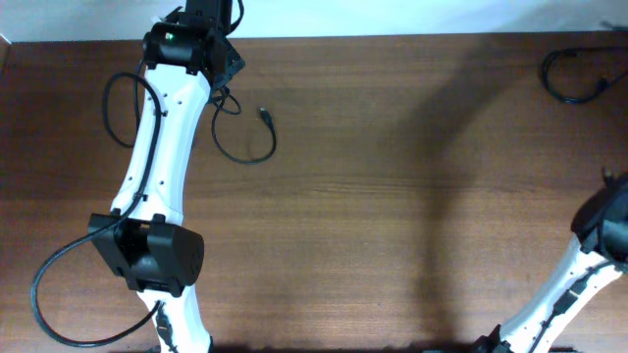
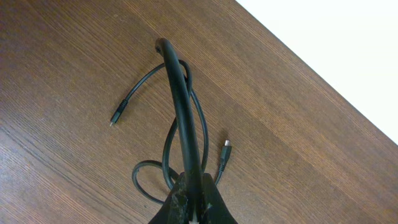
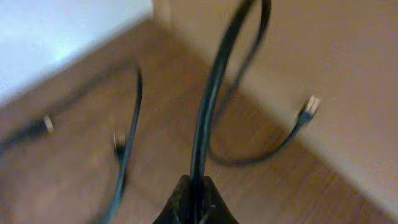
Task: Untangle cables
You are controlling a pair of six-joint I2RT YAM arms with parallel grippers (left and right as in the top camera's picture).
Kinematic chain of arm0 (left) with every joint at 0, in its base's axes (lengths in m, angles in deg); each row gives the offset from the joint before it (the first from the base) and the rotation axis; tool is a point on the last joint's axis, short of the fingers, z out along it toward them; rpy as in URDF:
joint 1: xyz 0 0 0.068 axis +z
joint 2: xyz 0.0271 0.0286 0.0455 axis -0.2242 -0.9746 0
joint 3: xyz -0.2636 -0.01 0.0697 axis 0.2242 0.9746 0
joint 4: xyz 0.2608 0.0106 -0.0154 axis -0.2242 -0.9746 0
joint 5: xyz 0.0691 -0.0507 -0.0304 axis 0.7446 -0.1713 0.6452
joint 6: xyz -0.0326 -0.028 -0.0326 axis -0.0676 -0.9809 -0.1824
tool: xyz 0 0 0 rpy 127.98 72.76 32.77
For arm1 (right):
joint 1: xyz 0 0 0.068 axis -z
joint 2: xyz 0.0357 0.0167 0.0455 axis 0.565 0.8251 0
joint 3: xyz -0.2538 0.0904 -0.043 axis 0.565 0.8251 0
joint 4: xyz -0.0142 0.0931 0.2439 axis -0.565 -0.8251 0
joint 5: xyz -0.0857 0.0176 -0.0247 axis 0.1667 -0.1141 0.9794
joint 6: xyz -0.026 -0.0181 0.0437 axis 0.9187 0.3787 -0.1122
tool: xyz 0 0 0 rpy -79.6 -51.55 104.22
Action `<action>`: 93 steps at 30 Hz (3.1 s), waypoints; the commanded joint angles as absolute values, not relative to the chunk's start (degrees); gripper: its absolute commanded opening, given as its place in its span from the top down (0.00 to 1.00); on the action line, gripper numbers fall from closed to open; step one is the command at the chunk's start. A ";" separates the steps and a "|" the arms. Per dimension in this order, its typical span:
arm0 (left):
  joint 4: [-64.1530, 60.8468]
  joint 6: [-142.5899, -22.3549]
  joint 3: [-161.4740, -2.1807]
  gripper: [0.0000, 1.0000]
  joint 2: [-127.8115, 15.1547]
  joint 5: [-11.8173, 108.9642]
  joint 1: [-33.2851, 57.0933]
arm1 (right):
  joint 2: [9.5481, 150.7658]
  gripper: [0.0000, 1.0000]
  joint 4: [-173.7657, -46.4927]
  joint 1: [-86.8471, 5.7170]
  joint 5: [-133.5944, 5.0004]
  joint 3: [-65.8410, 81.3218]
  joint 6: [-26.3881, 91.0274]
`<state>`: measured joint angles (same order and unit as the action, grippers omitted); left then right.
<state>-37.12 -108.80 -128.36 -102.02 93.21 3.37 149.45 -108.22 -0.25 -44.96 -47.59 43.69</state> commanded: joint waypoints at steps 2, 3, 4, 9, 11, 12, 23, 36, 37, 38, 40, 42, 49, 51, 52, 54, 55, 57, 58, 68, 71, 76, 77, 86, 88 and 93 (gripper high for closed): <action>-37.20 -108.03 -128.43 1.00 -101.56 94.65 3.19 | 154.85 0.96 -112.78 -1.12 -43.65 -47.39 44.28; -37.20 -108.03 -128.43 1.00 -101.56 94.65 3.19 | 154.85 0.96 -113.13 -1.15 -43.78 -47.28 44.30; -37.20 -108.03 -128.43 1.00 -101.56 94.67 3.19 | 154.85 0.96 -113.18 -1.17 -43.76 -47.26 44.30; -37.20 -108.01 -128.43 1.00 -101.56 94.67 3.19 | 155.05 0.96 -114.27 -0.93 -43.63 -46.48 44.30; -37.20 -108.01 -128.43 1.00 -101.56 94.67 3.19 | 155.05 0.96 -114.45 -0.91 -43.63 -46.48 44.30; -37.20 -108.01 -128.43 1.00 -101.56 94.69 3.19 | 155.03 0.66 -114.53 -0.91 -43.63 -46.48 44.28; -37.20 -108.01 -128.43 1.00 -101.56 94.67 3.19 | 140.01 0.01 -125.22 -0.93 -41.34 -49.36 33.48; -38.06 -105.87 -128.43 1.00 -101.56 94.67 3.19 | 134.26 0.01 -168.00 2.22 -31.59 -49.16 -53.77; -38.06 -105.89 -128.43 1.00 -101.56 94.69 3.19 | 134.39 0.01 -167.76 2.85 -31.61 -49.16 -53.97; -38.06 -105.87 -128.43 1.00 -101.56 94.67 3.19 | 134.48 0.01 -167.45 3.42 -31.57 -49.16 -53.97; -38.01 -105.89 -128.43 1.00 -101.56 94.67 3.19 | 134.85 0.01 -167.41 5.37 -31.89 -49.16 -53.95; -38.03 -105.89 -128.43 1.00 -101.56 94.67 3.19 | 135.68 0.01 -167.56 7.47 -33.14 -49.14 -53.95; -38.03 -105.91 -128.43 1.00 -101.56 94.65 3.19 | 140.89 0.03 -167.47 11.90 -36.31 -45.99 -50.69; -38.01 -105.91 -128.43 1.00 -101.56 94.65 3.19 | 141.78 0.04 -166.36 11.31 -36.29 -42.34 -50.67; -37.99 -105.91 -128.43 1.00 -101.56 94.65 3.19 | 141.89 0.05 -165.39 10.94 -36.09 -40.60 -50.67; -37.99 -105.91 -128.43 1.00 -101.56 94.65 3.19 | 141.89 0.05 -161.18 10.07 -35.43 -35.39 -48.64; -38.01 -105.91 -128.43 1.00 -101.56 94.65 3.19 | 141.89 0.06 -158.95 9.67 -34.71 -33.27 -46.72; -38.01 -105.91 -128.43 1.00 -101.56 94.65 3.19 | 141.89 0.08 -155.91 9.04 -33.71 -30.35 -44.27; -38.01 -105.91 -128.43 1.00 -101.56 94.65 3.19 | 141.89 0.15 -153.33 8.58 -32.97 -28.49 -41.49; -38.03 -105.89 -128.43 1.00 -101.56 94.67 3.19 | 141.89 0.27 -142.38 7.82 -30.17 -21.97 -27.50; -38.01 -105.89 -128.43 1.00 -101.56 94.65 3.19 | 141.89 0.60 -140.81 7.82 -30.08 -20.40 -27.50; -38.03 -105.89 -128.43 1.00 -101.56 94.65 3.19 | 141.89 0.96 -140.50 7.82 -30.08 -19.79 -27.50; -38.03 -105.89 -128.43 1.00 -101.56 94.65 3.19 | 141.89 0.96 -140.50 7.82 -30.10 -19.81 -27.50; -38.03 -105.91 -128.43 1.00 -101.56 94.63 3.19 | 141.89 0.96 -135.12 2.70 -36.40 -19.81 -27.72; -38.06 -105.91 -128.43 1.00 -101.56 94.63 3.19 | 141.89 0.96 -132.30 -0.62 -35.85 -19.81 -27.70; -38.03 -105.89 -128.43 1.00 -101.56 94.65 3.19 | 141.89 0.96 -125.83 -6.15 -32.57 -19.81 -27.46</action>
